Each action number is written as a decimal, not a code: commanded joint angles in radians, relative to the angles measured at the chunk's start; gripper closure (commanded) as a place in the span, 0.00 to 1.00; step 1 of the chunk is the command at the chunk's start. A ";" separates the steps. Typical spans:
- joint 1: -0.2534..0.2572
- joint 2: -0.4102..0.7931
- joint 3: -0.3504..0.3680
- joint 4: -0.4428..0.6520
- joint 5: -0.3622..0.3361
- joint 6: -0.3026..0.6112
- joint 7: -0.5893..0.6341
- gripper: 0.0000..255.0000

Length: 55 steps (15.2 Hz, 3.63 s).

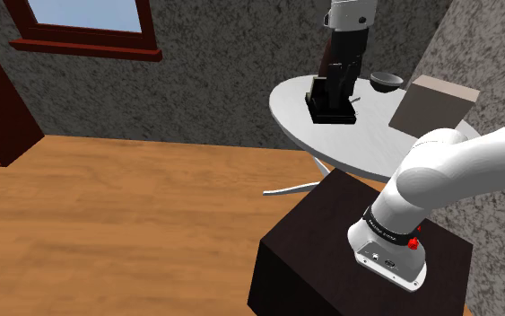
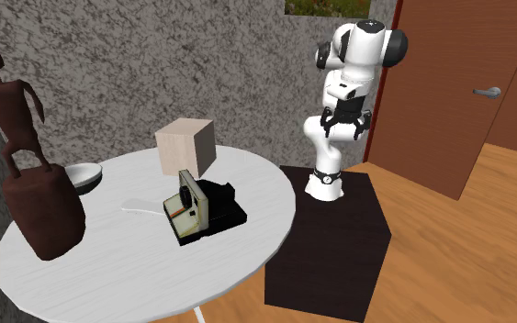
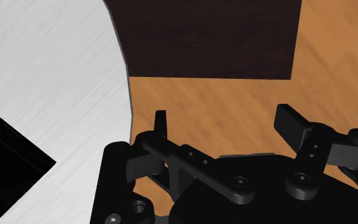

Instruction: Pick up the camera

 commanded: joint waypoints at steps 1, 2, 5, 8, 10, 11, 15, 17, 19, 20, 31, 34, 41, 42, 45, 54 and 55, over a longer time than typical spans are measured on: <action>0.000 0.000 0.000 0.000 0.000 0.000 0.000 0.00; -0.005 -0.008 -0.025 -0.011 -0.025 0.010 -0.037 0.00; -0.019 -0.019 -0.101 -0.035 -0.098 0.046 -0.146 0.00; -0.034 -0.014 -0.179 -0.046 -0.170 0.091 -0.255 0.00; -0.041 -0.001 -0.233 -0.046 -0.215 0.124 -0.325 0.00; -0.045 0.008 -0.260 -0.044 -0.236 0.142 -0.360 0.00; -0.054 0.063 -0.368 -0.020 -0.310 0.220 -0.500 0.00; -0.052 0.101 -0.424 0.001 -0.339 0.262 -0.568 0.00; -0.046 0.145 -0.479 0.028 -0.361 0.304 -0.637 0.00; -0.042 0.169 -0.507 0.043 -0.369 0.326 -0.672 0.00; 0.075 0.533 -0.837 0.302 -0.272 0.548 -1.112 0.00; 0.116 0.681 -0.936 0.400 -0.150 0.592 -1.275 0.00; -0.010 1.108 -0.976 0.703 0.281 0.570 -1.699 0.00; -0.054 1.158 -0.955 0.756 0.325 0.553 -1.740 0.00; -0.070 1.174 -0.939 0.749 0.339 0.574 -1.752 0.00; -0.076 1.197 -0.925 0.698 0.365 0.639 -1.771 1.00; -0.076 1.197 -0.925 0.698 0.365 0.639 -1.771 1.00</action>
